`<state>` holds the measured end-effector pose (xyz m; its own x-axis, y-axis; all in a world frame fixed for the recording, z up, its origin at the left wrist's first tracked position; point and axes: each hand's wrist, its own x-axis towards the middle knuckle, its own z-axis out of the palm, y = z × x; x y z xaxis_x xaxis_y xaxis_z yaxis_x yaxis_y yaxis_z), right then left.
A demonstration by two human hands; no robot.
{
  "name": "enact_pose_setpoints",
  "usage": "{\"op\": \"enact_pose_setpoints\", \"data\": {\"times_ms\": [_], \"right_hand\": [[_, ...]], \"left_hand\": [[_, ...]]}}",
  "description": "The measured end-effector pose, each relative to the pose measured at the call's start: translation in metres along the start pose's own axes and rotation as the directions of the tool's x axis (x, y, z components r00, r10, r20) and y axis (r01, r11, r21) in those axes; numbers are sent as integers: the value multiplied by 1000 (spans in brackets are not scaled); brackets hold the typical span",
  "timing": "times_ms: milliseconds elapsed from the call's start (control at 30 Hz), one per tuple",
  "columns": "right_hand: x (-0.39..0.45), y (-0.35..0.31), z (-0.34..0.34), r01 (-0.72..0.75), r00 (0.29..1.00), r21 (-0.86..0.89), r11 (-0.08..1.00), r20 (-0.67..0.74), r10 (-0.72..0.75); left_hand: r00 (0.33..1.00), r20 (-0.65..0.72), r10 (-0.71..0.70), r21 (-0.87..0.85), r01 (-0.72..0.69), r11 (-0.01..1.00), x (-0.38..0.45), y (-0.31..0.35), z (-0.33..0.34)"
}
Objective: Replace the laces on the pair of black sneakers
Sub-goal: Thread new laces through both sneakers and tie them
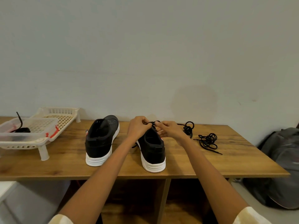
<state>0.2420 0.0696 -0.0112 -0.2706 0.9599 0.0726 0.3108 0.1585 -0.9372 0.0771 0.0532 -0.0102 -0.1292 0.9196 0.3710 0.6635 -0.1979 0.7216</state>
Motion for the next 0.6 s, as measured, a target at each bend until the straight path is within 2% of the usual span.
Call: {"op": "enact_pose_setpoints", "data": {"times_ms": [133,367,533,600], "right_hand": [[3,-1,10,57,996,43,997,-69,-54],[2,-2,-5,6,990,-12,1000,139,-5],[1,4,-11,-9,988,-62,998,152,18],[0,4,-13,26,993,-92,995,121,-15]], "left_hand": [[1000,13,15,5,-15,1000,-1,1,-1],[997,58,51,1,-51,999,1,-2,-5],[996,67,65,0,-65,998,2,-2,-5],[995,64,73,-4,-73,997,2,-2,-5]]}}
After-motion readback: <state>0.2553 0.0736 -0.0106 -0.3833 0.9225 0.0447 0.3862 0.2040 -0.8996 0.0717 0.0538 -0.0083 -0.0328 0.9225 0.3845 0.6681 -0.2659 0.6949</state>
